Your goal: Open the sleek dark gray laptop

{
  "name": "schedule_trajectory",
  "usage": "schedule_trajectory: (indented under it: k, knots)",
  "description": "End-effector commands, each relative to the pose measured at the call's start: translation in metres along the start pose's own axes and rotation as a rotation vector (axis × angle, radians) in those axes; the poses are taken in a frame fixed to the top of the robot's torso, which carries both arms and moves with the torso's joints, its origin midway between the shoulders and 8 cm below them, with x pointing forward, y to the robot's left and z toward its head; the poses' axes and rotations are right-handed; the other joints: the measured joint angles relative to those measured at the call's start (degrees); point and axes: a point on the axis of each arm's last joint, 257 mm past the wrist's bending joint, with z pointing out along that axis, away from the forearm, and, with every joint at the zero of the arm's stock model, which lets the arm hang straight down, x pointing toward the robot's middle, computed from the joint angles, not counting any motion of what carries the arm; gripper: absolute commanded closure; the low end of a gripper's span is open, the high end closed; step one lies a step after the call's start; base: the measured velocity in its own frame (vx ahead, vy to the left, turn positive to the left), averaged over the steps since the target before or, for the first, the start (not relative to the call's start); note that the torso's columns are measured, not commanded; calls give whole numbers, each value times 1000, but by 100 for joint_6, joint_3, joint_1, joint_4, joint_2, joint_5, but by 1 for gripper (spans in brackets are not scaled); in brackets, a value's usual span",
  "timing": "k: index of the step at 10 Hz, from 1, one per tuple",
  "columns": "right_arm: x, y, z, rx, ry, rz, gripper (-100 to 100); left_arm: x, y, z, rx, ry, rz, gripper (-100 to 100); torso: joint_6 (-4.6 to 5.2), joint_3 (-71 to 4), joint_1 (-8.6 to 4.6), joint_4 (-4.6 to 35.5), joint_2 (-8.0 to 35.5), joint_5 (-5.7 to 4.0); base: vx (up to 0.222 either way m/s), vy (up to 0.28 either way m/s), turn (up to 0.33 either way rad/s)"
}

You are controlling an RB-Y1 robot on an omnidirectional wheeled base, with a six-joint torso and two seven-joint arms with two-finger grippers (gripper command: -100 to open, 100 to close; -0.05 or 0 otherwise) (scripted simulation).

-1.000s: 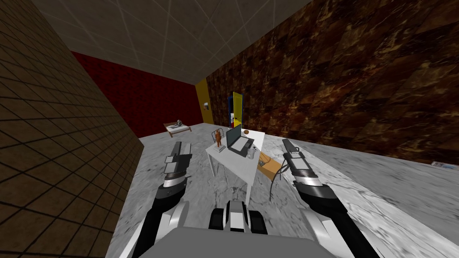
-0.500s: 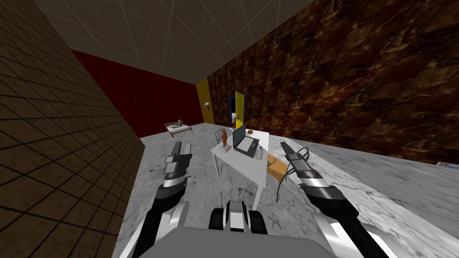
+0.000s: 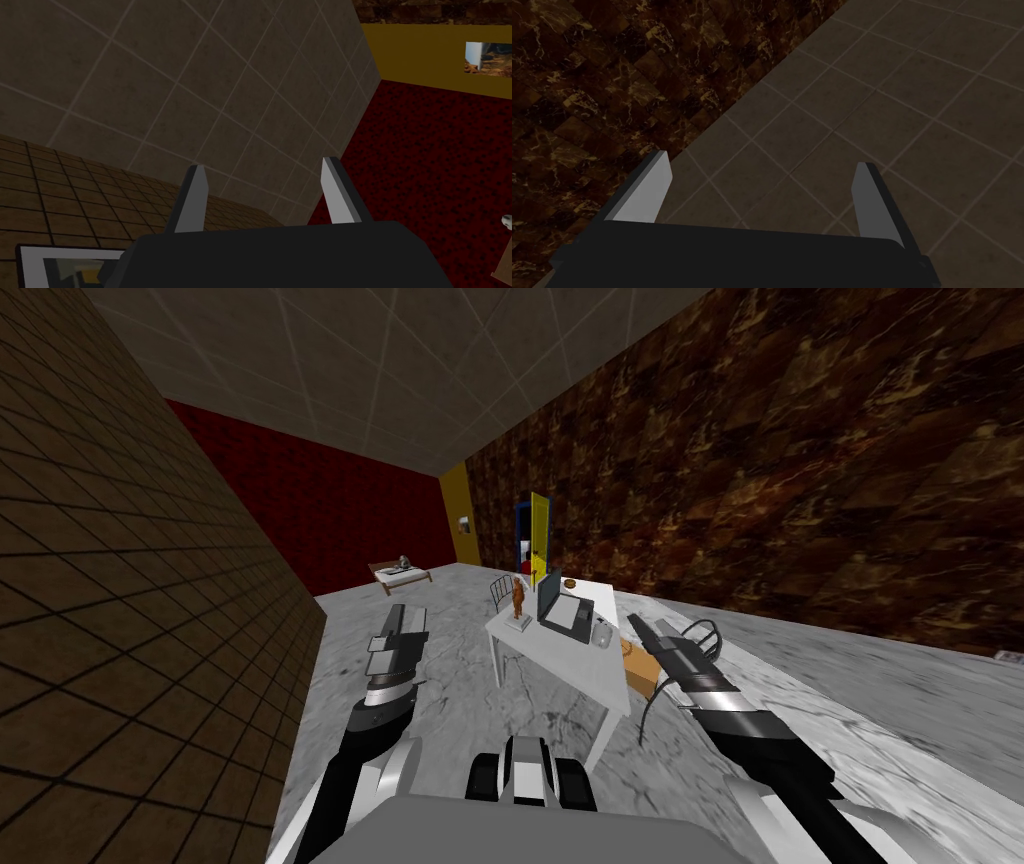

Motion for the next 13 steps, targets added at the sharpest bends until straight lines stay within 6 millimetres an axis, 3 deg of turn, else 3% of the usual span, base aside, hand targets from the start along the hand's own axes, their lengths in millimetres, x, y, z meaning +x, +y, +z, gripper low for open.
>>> schedule_trajectory:
  k: [1, 8, 9, 11, 12, 13]
  knots:
    - [6, -32, -4, 53, 59, -179, -100, 0, 0, 0, 0, 0, 0, 0, -1, -7, 7, -3, -12, 1, 113, 282, -6]
    - [10, -141, -34, 243, 247, -600, -100, 0, 0, 0, 0, 0, 0, 0, 1, 7, -7, 3, 10, -1, 144, 263, -6]
    - [10, -141, -34, 243, 247, -600, -100, 0, 0, 0, 0, 0, 0, 0, -1, 1, -10, 1, 3, -4, 155, 186, -1]
    - [7, -176, -47, 305, 305, -707, -100, 0, 0, 0, 0, 0, 0, 0, 0, 5, -8, 2, 8, -4, 172, 209, -2]
    - [7, -176, -47, 305, 305, -707, -100, 0, 0, 0, 0, 0, 0, 0, 0, 1, 14, 0, 0, 2, 150, 181, -9]
    - [4, -193, -53, 335, 333, -758, -100, 0, 0, 0, 0, 0, 0, 0, -1, 5, -2, 2, 12, 1, 165, 183, 2]
